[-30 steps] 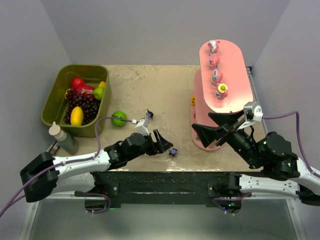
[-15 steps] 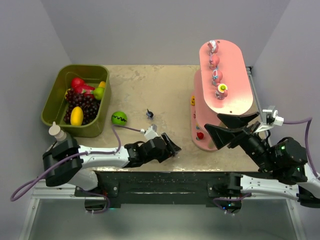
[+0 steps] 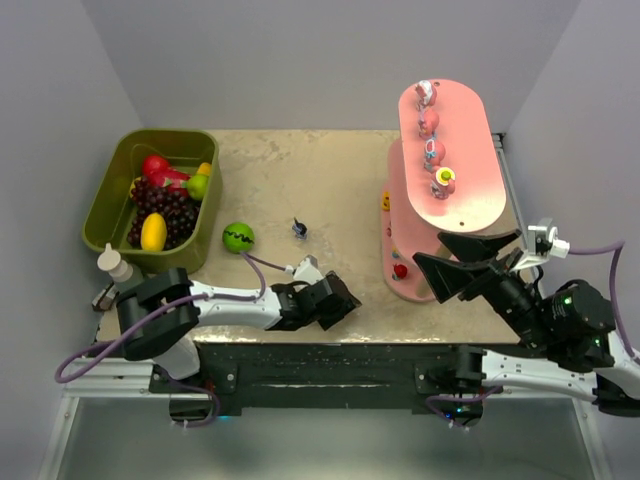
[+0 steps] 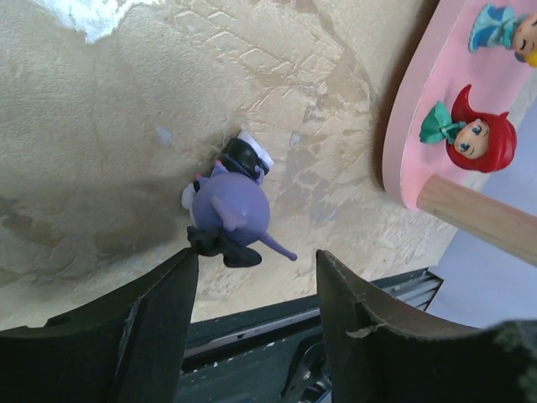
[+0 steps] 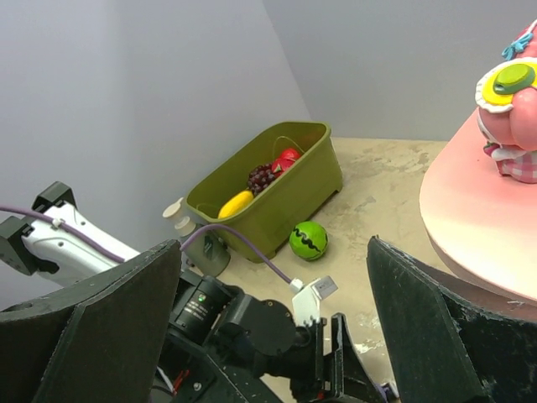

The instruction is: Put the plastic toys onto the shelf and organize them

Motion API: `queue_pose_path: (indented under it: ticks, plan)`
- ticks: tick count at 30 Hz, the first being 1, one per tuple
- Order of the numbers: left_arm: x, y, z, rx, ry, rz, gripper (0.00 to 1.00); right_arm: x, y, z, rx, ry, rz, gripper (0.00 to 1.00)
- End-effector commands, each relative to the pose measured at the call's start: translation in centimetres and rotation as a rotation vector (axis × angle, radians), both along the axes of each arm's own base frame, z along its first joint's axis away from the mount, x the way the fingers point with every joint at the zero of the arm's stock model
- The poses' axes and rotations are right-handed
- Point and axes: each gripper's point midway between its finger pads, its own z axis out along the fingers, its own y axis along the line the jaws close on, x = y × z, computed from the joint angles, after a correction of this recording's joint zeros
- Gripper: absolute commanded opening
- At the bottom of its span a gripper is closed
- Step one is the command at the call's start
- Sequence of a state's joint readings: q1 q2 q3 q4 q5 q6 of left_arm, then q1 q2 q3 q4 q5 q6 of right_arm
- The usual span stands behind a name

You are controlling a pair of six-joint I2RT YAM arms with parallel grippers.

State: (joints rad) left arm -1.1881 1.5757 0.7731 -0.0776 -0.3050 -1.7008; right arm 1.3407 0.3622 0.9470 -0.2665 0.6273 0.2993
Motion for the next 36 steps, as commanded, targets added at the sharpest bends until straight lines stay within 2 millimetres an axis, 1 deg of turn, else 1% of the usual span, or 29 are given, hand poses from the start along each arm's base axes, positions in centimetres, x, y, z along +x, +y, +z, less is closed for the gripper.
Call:
queue_pose_path:
  ticks: [1, 6, 12, 15, 21, 24, 29, 32, 33, 34, 36]
  plan:
    - [0.9, -0.9, 0.3, -0.004, -0.005, 0.058, 0.61, -0.3, -1.8, 1.4, 0.090, -0.007, -0.007, 0.95]
    - [1.3, -1.1, 0.1, 0.003, -0.013, 0.070, 0.56, -0.4, -2.4, 1.5, 0.099, -0.009, -0.007, 0.95]
    - [1.9, -0.7, 0.3, 0.021, -0.042, 0.077, 0.47, -0.5, -2.2, 1.5, 0.078, -0.015, -0.002, 0.95]
    - [2.1, -0.9, 0.7, 0.041, -0.072, 0.049, 0.38, -0.5, -2.0, 1.7, 0.075, -0.017, -0.002, 0.95]
    - [2.2, -1.3, 1.2, 0.084, -0.118, -0.045, 0.29, -0.4, -1.8, 2.0, 0.075, -0.022, 0.000, 0.95]
    - [2.5, -1.2, 1.6, 0.111, -0.158, -0.093, 0.27, -0.4, -1.6, 2.0, 0.071, -0.021, 0.000, 0.95]
    - [2.9, -0.8, 1.9, 0.148, -0.191, -0.164, 0.26, -0.3, -1.5, 2.1, 0.073, -0.020, -0.004, 0.94]
    - [3.1, -0.8, 3.0, 0.151, -0.214, -0.204, 0.26, -0.2, -1.3, 2.0, 0.067, -0.016, -0.005, 0.94]
    - [3.1, -0.7, 3.8, 0.143, -0.226, -0.207, 0.26, -0.2, -1.3, 1.9, 0.063, -0.015, -0.009, 0.94]
    - [3.2, -0.6, 4.1, 0.153, -0.241, -0.225, 0.26, -0.1, -1.3, 2.0, 0.064, -0.016, -0.010, 0.94]
    - [3.6, -0.7, 6.0, 0.131, -0.261, -0.232, 0.27, -0.1, -1.3, 2.0, 0.063, -0.016, -0.012, 0.94]
